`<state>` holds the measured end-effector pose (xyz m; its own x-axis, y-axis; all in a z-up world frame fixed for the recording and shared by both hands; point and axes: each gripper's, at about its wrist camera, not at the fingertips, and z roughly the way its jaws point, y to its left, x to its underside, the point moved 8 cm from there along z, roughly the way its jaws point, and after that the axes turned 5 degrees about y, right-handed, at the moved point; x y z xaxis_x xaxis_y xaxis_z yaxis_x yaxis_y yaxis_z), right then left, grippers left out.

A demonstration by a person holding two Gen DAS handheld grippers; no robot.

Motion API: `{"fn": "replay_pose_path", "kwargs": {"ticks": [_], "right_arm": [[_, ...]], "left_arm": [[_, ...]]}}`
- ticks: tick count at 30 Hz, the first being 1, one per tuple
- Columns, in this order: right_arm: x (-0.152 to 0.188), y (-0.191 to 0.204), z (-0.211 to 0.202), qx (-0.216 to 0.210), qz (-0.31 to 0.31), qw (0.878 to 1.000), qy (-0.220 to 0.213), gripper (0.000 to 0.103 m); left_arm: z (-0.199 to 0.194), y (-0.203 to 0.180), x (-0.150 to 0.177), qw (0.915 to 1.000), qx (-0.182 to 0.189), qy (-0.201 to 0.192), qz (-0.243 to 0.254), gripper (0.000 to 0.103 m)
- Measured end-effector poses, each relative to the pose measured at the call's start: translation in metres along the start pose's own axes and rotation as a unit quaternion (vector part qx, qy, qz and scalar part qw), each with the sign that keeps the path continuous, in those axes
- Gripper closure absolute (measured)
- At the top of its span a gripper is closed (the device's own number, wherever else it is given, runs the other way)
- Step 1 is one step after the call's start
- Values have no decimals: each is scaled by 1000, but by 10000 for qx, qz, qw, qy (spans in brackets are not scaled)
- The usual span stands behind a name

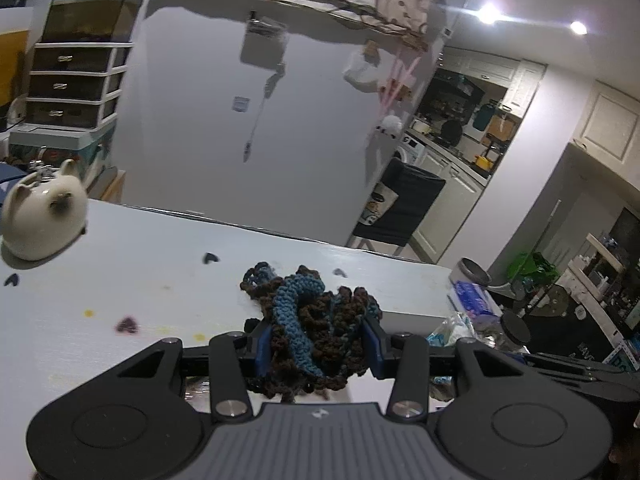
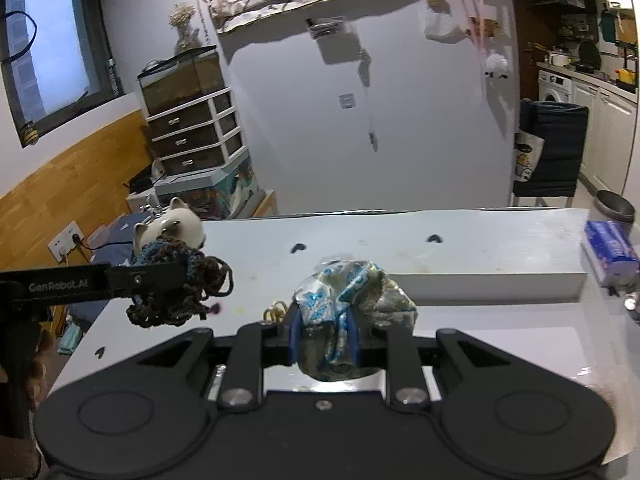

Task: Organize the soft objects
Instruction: 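Carry the scrunchie with the left gripper while the right carries the floral pouch into the box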

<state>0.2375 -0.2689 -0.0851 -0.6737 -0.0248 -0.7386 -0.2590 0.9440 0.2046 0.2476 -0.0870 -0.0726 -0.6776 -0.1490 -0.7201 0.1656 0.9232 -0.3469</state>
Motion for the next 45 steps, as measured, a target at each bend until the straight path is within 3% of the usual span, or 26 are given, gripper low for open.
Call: {"fn": "replay_pose_path", "kwargs": {"ticks": [12,20,26,31,36,45], "right_arm": [[19,-77,-18,198,-16,9994,275,78],[37,-119,-23,410,-33,9980,476,78],[47,-141,-23,569,-137,9960,670,78],[55,-144,-15,470,-346,9939,938,78],[66,-132,5,200,-834,9875,1319,78],[73,-105,39,-424,-1639,9696,1768,75]], "left_arm": [[54,-75,41,9970,358,625,296,57],[101,-112,76,9873,701,1286,614,57],[138,-115,106,9780,436,1758,1037,57],[154,-94,114,9822,143,1872,94,57],[154,-75,120,9802,-136,1820,-774,57],[148,-63,129,9753,-320,1604,-1487,57]]}}
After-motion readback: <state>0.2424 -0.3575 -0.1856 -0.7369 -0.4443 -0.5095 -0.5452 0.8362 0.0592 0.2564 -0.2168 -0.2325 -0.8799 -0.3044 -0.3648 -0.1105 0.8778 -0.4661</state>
